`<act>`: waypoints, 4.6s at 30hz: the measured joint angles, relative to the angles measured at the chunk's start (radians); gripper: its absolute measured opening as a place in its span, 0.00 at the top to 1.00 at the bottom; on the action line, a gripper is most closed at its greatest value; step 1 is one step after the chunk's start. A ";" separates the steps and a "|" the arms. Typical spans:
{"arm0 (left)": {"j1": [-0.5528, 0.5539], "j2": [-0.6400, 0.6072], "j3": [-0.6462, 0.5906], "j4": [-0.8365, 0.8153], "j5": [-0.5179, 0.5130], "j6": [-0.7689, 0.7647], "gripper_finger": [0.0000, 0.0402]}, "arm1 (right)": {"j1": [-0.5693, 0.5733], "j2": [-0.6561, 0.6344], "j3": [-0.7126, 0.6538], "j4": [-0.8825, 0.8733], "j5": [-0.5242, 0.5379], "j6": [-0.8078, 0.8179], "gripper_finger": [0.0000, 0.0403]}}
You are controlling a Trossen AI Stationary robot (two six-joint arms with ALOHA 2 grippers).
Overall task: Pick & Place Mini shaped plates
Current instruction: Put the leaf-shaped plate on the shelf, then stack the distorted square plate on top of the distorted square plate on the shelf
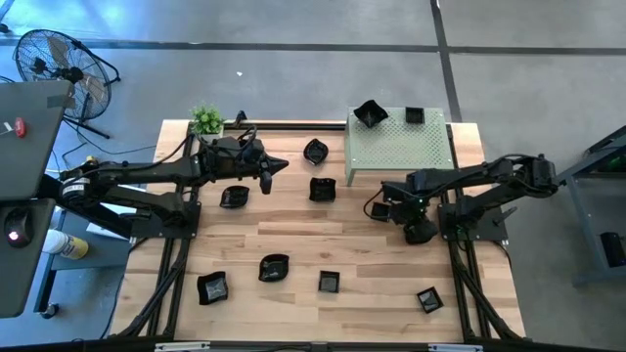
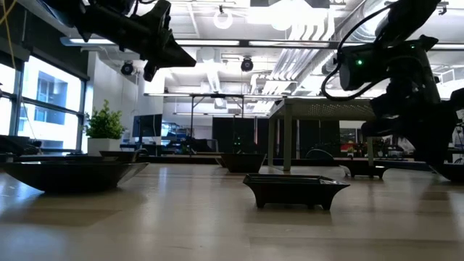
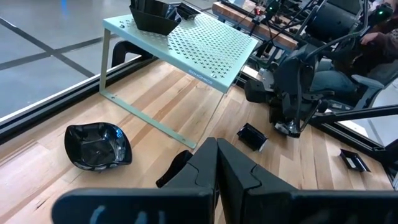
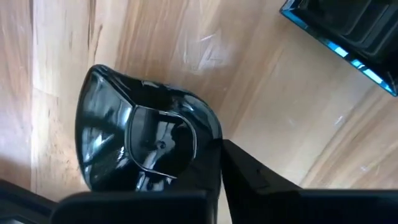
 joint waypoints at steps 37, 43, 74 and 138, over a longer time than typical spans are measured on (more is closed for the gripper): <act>0.000 0.000 0.000 0.003 0.021 0.000 1.00 | -0.415 0.070 0.926 -0.485 -0.027 0.183 0.99; 0.000 0.000 0.000 0.003 0.046 0.000 1.00 | -0.589 0.217 1.016 -0.543 0.037 0.038 0.99; 0.000 0.000 0.000 0.001 0.039 0.031 1.00 | -0.752 0.305 1.021 -0.511 0.079 -0.092 0.85; 0.517 0.266 0.054 -0.564 -0.050 -0.237 0.68 | -0.027 -0.457 0.344 0.513 0.348 0.715 1.00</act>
